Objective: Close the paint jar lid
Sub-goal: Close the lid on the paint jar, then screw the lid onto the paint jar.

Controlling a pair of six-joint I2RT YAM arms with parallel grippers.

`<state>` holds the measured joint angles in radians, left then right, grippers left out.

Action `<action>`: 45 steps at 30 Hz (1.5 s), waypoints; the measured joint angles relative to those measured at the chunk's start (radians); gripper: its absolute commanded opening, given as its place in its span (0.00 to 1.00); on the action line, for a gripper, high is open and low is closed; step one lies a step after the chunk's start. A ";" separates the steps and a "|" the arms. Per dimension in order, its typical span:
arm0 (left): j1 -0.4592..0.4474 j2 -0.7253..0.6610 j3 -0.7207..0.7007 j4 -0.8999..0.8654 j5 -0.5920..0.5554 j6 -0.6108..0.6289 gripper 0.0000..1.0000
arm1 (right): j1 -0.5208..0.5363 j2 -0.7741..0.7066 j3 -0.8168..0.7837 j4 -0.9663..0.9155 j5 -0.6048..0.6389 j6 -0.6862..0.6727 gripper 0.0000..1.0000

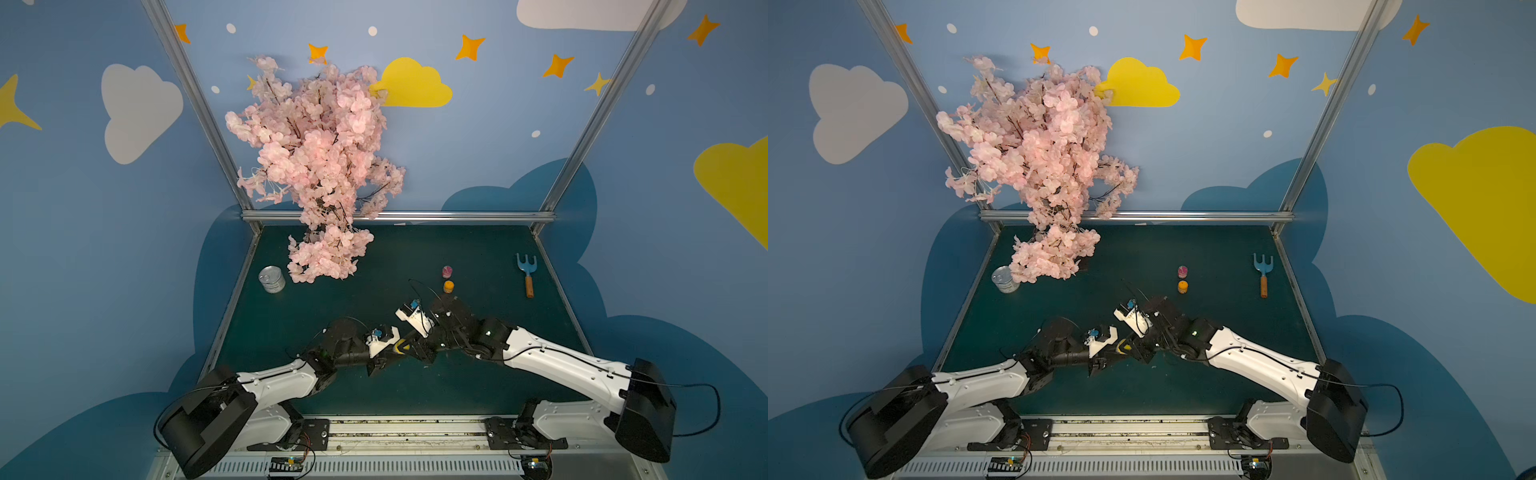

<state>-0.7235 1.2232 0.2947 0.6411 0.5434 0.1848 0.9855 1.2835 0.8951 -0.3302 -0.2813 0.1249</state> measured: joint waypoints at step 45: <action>-0.069 -0.056 -0.010 -0.045 -0.200 0.139 0.32 | -0.014 0.222 0.182 -0.174 -0.036 0.234 0.52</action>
<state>-0.7925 1.1675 0.2844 0.5957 0.3439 0.3237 0.9710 1.5059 1.0771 -0.5045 -0.3172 0.3592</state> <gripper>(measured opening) 0.322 0.502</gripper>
